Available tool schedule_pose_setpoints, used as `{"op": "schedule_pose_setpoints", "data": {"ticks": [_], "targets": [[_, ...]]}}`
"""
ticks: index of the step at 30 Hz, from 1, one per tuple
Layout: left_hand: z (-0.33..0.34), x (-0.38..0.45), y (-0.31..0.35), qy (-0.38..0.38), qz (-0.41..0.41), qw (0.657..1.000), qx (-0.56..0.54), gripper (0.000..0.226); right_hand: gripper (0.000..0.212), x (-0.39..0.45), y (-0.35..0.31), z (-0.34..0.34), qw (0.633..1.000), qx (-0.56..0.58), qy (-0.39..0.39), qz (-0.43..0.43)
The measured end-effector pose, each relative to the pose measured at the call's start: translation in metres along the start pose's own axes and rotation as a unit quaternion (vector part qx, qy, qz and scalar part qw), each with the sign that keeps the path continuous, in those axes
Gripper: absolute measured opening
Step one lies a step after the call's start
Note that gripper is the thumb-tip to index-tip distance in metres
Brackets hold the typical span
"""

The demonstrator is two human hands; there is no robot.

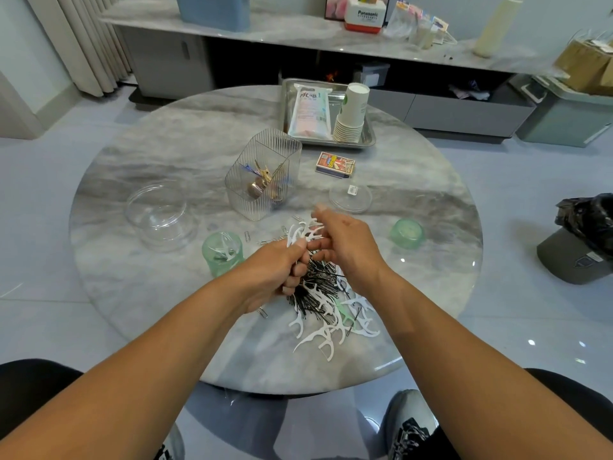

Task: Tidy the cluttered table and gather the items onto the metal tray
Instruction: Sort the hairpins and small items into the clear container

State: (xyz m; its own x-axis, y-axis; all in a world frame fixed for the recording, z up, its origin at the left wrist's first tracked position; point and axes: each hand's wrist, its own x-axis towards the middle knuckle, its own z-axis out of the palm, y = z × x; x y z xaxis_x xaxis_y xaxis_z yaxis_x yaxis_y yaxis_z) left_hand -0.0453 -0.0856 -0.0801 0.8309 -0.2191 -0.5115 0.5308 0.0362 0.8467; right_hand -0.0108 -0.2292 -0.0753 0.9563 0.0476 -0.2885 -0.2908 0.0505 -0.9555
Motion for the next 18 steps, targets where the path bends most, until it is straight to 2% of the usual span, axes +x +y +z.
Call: {"op": "schedule_pose_setpoints", "data": {"ticks": [2,4,8,13,18], "targets": [[0.001,0.000,-0.003,0.000,0.014,1.000,0.022,0.033,0.008,-0.001,0.004,-0.002,0.999,-0.028,-0.003,-0.017],[0.000,-0.001,-0.003,-0.012,0.018,1.000,0.014,0.033,0.006,0.000,0.005,-0.004,1.000,-0.008,-0.003,-0.003],[-0.003,-0.002,-0.001,-0.059,0.002,0.995,-0.078,0.030,0.004,0.002,-0.001,-0.008,0.999,0.030,-0.034,0.004],[-0.007,-0.009,0.001,-0.143,-0.022,0.985,-0.089,0.025,0.009,-0.004,0.000,-0.002,0.995,0.048,-0.091,0.003],[-0.011,-0.011,0.002,-0.166,-0.013,0.983,-0.083,0.026,0.019,-0.002,0.001,-0.003,0.996,0.043,-0.078,0.033]]}}
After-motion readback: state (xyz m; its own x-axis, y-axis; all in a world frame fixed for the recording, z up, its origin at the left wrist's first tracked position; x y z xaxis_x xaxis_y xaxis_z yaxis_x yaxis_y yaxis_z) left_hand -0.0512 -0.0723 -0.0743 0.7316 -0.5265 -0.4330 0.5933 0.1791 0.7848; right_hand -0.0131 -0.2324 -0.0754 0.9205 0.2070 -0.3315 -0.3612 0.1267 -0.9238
